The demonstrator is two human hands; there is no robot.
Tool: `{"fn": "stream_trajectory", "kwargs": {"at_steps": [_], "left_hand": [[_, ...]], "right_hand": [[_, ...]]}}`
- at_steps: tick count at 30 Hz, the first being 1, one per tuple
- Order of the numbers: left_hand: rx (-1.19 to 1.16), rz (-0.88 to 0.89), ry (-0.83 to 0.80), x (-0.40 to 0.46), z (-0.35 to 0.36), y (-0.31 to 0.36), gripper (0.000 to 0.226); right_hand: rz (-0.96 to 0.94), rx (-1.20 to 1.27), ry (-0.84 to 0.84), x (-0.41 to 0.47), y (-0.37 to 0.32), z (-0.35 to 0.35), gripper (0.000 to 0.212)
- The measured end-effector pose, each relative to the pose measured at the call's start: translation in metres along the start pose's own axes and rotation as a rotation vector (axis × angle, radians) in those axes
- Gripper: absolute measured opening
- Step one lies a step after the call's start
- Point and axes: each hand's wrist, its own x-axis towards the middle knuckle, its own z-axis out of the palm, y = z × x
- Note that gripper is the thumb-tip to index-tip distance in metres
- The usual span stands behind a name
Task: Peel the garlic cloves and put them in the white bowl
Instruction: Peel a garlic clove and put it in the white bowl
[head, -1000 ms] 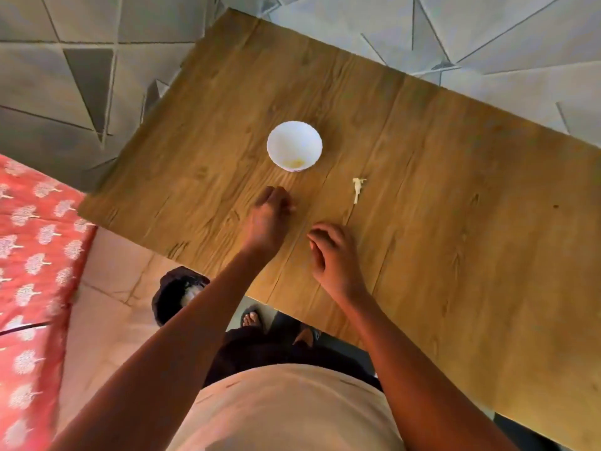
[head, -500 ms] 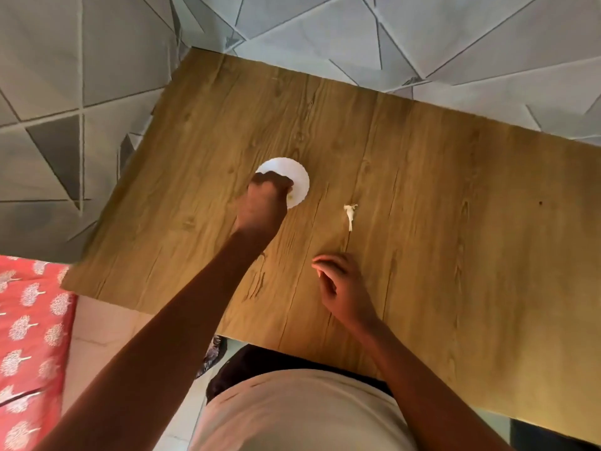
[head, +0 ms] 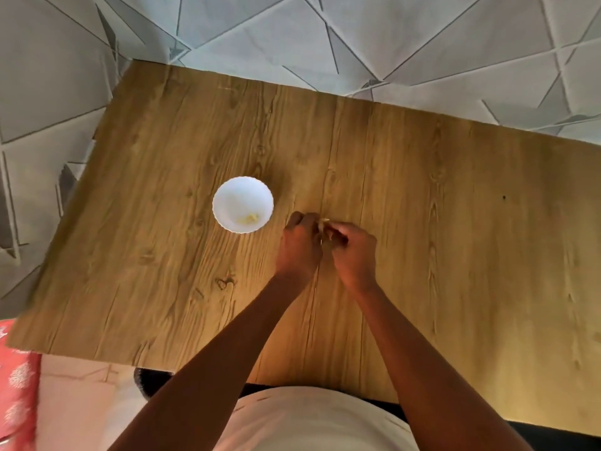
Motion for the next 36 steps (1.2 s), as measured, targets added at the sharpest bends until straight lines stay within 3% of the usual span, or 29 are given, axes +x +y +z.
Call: {"fn": "stream_trajectory", "kwargs": {"at_steps": [9,21,36], "left_hand": [[-0.278,-0.129,0.162,-0.005,0.009,0.008,0.025],[-0.515,-0.200,0.029,0.000,-0.008,-0.007,0.040],[-0.540,-0.237,-0.062,0.008,-0.012,-0.012,0.036]], "right_hand": [[0.101,0.267,-0.138,0.021,0.022,-0.010,0.017],[0.237,0.507,-0.172,0.027,0.014,-0.016,0.018],[0.287,0.365,-0.129,0.025,0.005,-0.015,0.017]]}}
